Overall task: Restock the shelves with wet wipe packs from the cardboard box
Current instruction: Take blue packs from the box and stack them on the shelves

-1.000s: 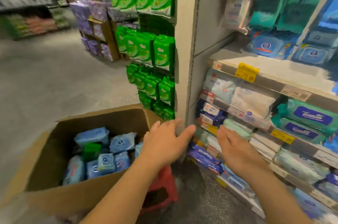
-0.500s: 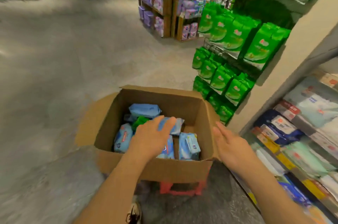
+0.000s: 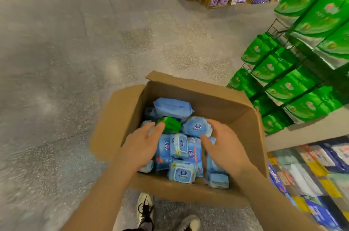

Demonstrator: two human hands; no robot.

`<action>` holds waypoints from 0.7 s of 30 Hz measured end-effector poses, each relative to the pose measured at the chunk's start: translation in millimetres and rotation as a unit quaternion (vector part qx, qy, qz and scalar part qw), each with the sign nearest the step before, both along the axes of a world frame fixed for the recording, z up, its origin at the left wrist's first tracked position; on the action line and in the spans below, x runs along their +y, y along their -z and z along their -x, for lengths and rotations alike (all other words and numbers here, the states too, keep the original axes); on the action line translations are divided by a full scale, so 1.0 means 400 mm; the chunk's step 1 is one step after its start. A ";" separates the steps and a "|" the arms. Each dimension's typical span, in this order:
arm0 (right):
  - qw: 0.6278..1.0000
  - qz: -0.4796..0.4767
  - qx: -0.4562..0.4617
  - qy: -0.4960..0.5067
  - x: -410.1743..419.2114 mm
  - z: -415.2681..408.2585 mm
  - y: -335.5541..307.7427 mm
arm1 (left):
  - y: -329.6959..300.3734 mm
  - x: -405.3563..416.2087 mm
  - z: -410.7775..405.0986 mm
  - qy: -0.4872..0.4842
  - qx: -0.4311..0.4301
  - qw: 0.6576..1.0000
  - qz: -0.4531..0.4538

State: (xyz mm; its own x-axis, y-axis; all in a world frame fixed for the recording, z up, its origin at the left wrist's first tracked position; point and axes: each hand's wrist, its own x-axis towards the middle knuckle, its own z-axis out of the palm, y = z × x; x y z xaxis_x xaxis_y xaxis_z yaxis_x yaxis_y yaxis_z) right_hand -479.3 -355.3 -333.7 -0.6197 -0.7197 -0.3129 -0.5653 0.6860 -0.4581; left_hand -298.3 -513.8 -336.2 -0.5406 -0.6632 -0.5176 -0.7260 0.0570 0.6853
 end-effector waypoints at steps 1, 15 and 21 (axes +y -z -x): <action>1.000 -0.005 0.006 -0.006 -0.004 0.011 0.015 | -0.001 0.002 -0.008 0.009 0.002 1.000 -0.004; 0.971 -0.046 0.111 -0.205 -0.431 0.247 0.611 | 0.351 -0.089 0.074 -0.043 -0.037 0.998 -0.029; 0.960 -0.094 0.185 -0.187 -0.462 0.225 0.638 | 0.372 -0.081 0.039 -0.062 -0.052 0.996 -0.040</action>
State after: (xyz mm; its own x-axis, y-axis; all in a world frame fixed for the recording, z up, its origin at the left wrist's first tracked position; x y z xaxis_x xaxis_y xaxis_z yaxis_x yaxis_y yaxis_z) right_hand -569.2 -540.0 -589.0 -0.4230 -0.8660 -0.2666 -0.8883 0.4544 -0.0666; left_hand -314.1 -546.3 -485.0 -0.3972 -0.6755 -0.6212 -0.7918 -0.0899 0.6041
